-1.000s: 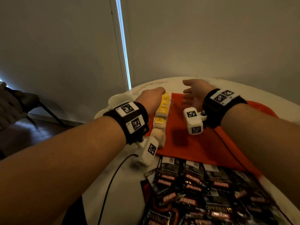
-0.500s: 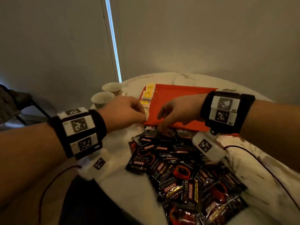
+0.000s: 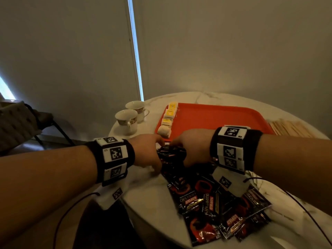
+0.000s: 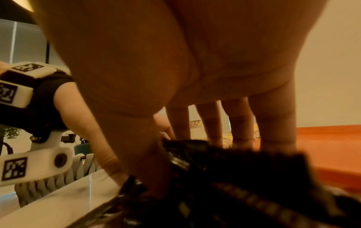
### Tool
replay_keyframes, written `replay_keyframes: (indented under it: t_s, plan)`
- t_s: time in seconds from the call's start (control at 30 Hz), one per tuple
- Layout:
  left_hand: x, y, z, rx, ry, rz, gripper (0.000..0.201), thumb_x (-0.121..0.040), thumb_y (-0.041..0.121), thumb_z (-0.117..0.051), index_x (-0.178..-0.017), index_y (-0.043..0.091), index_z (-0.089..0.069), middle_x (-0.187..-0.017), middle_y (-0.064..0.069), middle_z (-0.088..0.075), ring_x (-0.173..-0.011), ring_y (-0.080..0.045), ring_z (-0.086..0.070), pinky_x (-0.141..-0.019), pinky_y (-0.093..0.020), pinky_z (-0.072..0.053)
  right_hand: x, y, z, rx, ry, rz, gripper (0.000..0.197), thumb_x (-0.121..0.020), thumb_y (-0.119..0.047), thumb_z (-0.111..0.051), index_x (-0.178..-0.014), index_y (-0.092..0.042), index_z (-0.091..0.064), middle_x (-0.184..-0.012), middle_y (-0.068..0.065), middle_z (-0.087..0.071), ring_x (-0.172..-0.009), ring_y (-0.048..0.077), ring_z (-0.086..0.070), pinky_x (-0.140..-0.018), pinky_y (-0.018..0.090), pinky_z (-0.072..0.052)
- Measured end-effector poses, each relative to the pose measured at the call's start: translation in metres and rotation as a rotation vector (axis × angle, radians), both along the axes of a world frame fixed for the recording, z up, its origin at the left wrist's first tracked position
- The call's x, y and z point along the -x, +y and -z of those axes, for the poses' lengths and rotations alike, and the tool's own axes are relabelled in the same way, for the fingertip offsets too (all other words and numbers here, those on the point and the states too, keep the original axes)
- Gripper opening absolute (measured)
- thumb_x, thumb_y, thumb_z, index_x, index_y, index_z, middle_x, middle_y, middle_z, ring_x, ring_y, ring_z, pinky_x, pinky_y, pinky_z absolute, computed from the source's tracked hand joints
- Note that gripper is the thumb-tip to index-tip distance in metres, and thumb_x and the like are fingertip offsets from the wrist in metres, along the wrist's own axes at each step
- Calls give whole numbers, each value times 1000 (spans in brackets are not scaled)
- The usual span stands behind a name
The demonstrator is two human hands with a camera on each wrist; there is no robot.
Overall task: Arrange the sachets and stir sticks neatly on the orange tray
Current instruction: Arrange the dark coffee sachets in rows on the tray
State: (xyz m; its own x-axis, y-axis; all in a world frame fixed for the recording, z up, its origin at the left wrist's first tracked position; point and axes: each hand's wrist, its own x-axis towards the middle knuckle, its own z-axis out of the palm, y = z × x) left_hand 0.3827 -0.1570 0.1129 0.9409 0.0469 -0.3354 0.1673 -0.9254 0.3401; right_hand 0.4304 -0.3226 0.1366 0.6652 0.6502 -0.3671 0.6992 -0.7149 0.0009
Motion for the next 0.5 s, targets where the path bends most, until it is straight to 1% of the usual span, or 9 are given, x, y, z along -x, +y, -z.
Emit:
replay_keyframes:
  t_s: [0.07, 0.13, 0.2, 0.27, 0.3, 0.33, 0.37, 0.43, 0.5]
  plan:
    - [-3, 0, -1, 143, -12, -86, 67, -78, 17, -86, -137, 29, -57, -113, -3, -69, -90, -22, -75, -78, -42, -66, -4, -2, 0, -50, -16, 5, 52, -90, -36, -70, -139, -35, -55, -112, -7, -68, -97, 13, -64, -86, 34, -58]
    - [-5, 0, -2, 272, -67, -163, 45, -84, 12, -80, -124, 24, -63, -114, -5, -68, -93, -22, -74, -80, -41, -66, -7, -3, -2, -96, -13, 0, 52, -90, -39, -70, -139, -36, -53, -114, -6, -68, -97, 14, -64, -86, 34, -57]
    - [-7, -2, -3, 402, -141, -252, 30, -86, 6, -77, -111, 18, -68, -111, -9, -70, -94, -24, -74, -82, -40, -65, -11, -4, -2, -138, 1, -9, 64, -83, -47, -76, -140, -38, -49, -117, -7, -68, -100, 15, -64, -88, 35, -57]
    - [-10, -4, -2, 528, -180, -336, 25, -84, -1, -76, -105, 11, -71, -106, -14, -72, -93, -26, -75, -84, -39, -65, -13, -3, 1, -155, 2, -5, 83, -72, -57, -83, -144, -39, -45, -119, -9, -67, -103, 15, -65, -91, 37, -57]
    - [-11, -4, -1, 592, -174, -373, 24, -83, -4, -76, -103, 9, -72, -105, -15, -73, -94, -26, -75, -85, -38, -65, -13, -2, 2, -156, -10, -5, 89, -69, -59, -85, -146, -39, -44, -121, -9, -67, -105, 16, -64, -92, 37, -57]
    - [-12, -5, -1, 658, -158, -404, 24, -82, -6, -76, -103, 6, -73, -104, -15, -74, -95, -26, -76, -87, -39, -64, -14, -1, 3, -160, -27, -8, 89, -69, -57, -86, -146, -38, -45, -122, -9, -66, -106, 16, -64, -92, 37, -56]
    - [-12, -5, -2, 733, -137, -430, 23, -82, -7, -75, -103, 4, -73, -105, -16, -75, -97, -26, -76, -90, -40, -63, -14, 1, 3, -176, -42, -5, 84, -71, -54, -85, -144, -37, -48, -121, -8, -66, -105, 16, -63, -90, 35, -56]
    - [-12, -9, -5, 915, -101, -479, 20, -86, -6, -69, -105, -1, -72, -110, -18, -76, -99, -28, -76, -92, -40, -62, -15, 2, 2, -238, -57, 25, 65, -79, -43, -82, -138, -33, -55, -117, -6, -67, -100, 16, -63, -83, 31, -56]
    - [-10, -12, -6, 1078, -108, -531, 17, -92, -1, -59, -107, 2, -68, -112, -19, -75, -99, -29, -76, -86, -38, -64, -17, 2, 1, -301, -66, 61, 52, -84, -34, -78, -133, -30, -60, -111, -5, -68, -96, 16, -63, -80, 29, -55]
